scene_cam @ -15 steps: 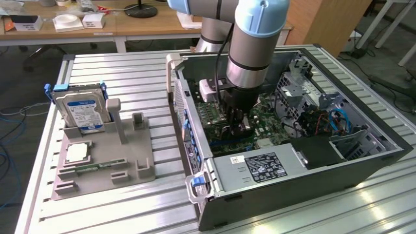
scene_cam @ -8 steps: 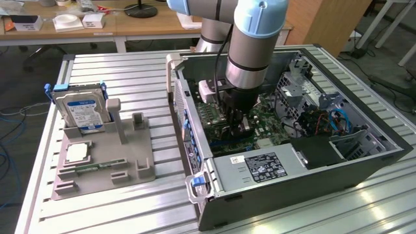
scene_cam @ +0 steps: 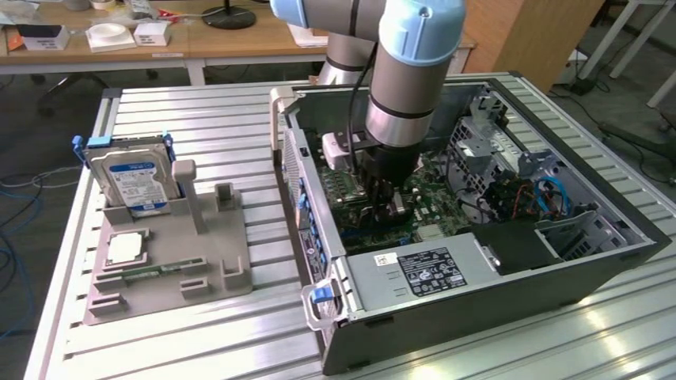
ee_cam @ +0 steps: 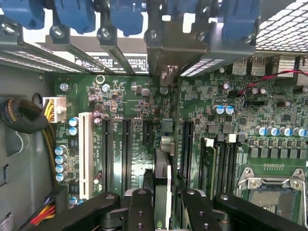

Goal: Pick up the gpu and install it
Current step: 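Insert the gpu into the slot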

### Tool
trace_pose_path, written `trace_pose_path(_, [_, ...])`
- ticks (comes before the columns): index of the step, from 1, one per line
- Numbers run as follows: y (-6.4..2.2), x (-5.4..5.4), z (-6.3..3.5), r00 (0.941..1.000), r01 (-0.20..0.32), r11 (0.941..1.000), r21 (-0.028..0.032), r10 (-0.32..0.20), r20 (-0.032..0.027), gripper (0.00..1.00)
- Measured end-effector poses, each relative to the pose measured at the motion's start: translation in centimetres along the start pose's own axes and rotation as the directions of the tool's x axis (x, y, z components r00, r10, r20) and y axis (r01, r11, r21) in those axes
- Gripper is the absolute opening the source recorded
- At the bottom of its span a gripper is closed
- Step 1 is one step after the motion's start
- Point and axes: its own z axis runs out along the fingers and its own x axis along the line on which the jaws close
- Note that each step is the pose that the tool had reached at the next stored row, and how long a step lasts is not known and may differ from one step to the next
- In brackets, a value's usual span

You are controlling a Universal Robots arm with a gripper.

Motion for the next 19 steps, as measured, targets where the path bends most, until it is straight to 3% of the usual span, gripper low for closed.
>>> trace_pose_path(12, [0.02,0.00,0.01,1.0000,0.000,1.0000,0.0001,0.000,0.0002,0.27])
trace_pose_path(14, [0.05,-0.01,0.05,1.0000,-0.001,1.0000,0.0008,0.001,0.0010,0.28])
trace_pose_path(15, [0.04,-0.01,0.03,1.0000,-0.001,1.0000,0.0008,0.001,0.0006,0.34])
trace_pose_path(19, [0.01,0.00,-0.18,1.0000,0.000,1.0000,0.0005,0.000,0.0001,0.34])
